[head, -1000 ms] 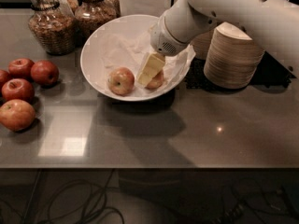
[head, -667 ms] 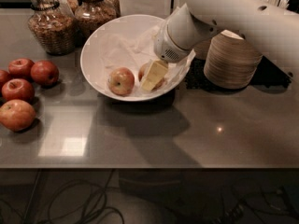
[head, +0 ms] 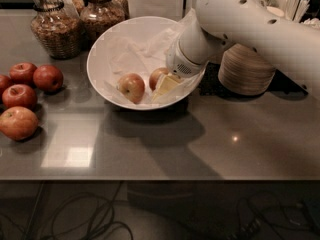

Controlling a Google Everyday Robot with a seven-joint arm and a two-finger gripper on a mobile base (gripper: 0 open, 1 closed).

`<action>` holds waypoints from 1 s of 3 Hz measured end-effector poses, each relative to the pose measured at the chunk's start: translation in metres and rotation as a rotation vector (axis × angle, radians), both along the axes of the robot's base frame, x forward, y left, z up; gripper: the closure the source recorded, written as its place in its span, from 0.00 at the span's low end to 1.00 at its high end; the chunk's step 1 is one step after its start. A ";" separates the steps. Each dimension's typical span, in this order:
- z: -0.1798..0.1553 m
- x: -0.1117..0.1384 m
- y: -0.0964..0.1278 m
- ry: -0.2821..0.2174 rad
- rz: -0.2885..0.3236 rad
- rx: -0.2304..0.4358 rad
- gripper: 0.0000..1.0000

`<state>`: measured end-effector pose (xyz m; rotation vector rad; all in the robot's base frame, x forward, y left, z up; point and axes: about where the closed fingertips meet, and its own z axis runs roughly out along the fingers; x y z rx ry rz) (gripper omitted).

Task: Pick apple from white bowl

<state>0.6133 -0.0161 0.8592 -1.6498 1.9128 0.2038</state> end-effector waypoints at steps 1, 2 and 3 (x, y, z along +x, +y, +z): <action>-0.003 0.001 -0.001 0.006 -0.002 -0.007 0.24; -0.007 0.001 -0.003 0.012 -0.006 -0.010 0.47; -0.007 0.001 -0.003 0.012 -0.006 -0.010 0.70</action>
Offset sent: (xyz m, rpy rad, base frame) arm 0.0013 -0.0141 -0.0144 -0.0193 0.0258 -0.0257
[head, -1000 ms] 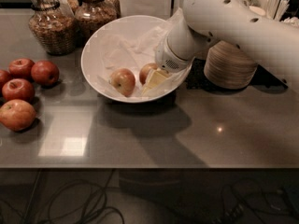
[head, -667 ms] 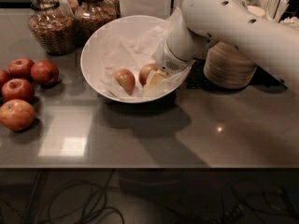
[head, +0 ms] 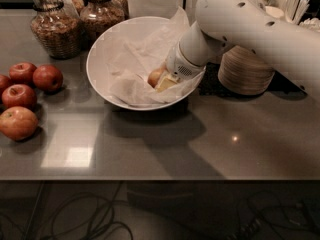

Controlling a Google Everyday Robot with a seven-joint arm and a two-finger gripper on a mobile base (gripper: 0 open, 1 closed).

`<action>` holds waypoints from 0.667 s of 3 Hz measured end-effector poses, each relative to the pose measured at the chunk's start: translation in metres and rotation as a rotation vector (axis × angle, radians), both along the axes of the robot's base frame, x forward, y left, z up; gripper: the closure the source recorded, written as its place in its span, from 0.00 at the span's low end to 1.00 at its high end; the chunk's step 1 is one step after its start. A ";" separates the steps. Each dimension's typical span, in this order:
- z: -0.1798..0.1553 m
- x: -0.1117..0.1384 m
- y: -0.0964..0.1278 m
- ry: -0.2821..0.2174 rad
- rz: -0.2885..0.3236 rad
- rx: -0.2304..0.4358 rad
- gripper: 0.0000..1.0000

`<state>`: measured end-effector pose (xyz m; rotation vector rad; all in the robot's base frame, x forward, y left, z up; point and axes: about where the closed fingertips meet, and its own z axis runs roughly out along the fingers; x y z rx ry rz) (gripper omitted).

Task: Pick apple from white bowl

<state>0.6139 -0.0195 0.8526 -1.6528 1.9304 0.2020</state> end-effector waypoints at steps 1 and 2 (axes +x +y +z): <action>0.000 0.000 0.000 0.000 0.000 0.000 0.94; 0.000 0.000 0.000 0.000 0.000 0.000 1.00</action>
Offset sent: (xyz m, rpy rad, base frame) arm -0.0005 0.0005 0.0006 0.0026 0.0019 0.0023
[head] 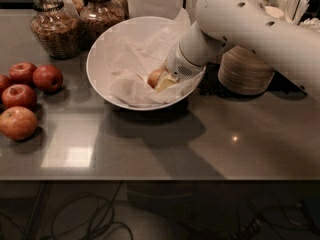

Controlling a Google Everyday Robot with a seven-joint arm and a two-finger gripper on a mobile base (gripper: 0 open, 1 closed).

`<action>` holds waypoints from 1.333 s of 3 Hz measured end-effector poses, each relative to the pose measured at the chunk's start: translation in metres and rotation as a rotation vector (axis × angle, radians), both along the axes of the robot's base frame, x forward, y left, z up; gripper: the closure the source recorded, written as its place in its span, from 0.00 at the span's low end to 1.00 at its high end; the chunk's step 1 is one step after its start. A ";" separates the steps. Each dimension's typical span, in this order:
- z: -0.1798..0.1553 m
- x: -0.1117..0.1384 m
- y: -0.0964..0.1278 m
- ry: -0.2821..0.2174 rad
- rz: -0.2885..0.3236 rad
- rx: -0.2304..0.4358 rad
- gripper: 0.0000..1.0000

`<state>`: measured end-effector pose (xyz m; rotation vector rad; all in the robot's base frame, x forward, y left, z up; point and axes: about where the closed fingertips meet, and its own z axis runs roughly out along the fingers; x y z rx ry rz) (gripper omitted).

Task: Pick apple from white bowl

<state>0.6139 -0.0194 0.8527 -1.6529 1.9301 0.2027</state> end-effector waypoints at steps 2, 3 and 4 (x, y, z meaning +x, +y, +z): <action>0.030 -0.005 0.011 0.009 0.052 0.065 1.00; 0.054 -0.006 0.015 -0.009 0.074 0.115 1.00; 0.069 -0.008 0.016 -0.020 0.082 0.153 1.00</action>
Offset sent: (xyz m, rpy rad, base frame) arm -0.0064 0.0176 0.0746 0.1405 -0.0223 0.0992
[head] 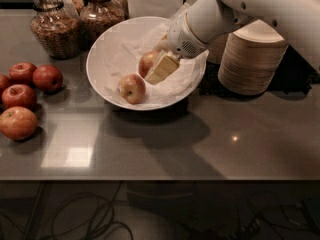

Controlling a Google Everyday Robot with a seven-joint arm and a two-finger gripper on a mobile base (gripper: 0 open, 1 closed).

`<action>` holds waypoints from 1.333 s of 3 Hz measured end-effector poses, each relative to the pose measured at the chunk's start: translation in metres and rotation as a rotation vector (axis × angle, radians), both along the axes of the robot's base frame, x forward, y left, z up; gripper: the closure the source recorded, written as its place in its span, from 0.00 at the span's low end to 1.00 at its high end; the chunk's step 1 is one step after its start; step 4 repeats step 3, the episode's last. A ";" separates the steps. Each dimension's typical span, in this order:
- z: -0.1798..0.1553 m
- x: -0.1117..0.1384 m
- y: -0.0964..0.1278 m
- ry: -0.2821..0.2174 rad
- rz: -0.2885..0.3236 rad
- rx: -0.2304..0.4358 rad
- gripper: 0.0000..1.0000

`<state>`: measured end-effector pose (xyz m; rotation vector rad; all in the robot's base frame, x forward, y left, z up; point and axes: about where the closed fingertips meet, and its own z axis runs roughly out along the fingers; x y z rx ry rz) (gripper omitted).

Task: Pick apple from white bowl

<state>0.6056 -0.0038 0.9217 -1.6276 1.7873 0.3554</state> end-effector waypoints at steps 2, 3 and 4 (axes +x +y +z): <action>0.081 -0.015 -0.019 -0.083 0.049 0.021 1.00; 0.081 -0.015 -0.019 -0.083 0.049 0.021 1.00; 0.081 -0.015 -0.019 -0.083 0.049 0.021 1.00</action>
Offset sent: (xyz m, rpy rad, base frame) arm -0.0265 -0.0334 0.1413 0.0204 -0.1345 0.0823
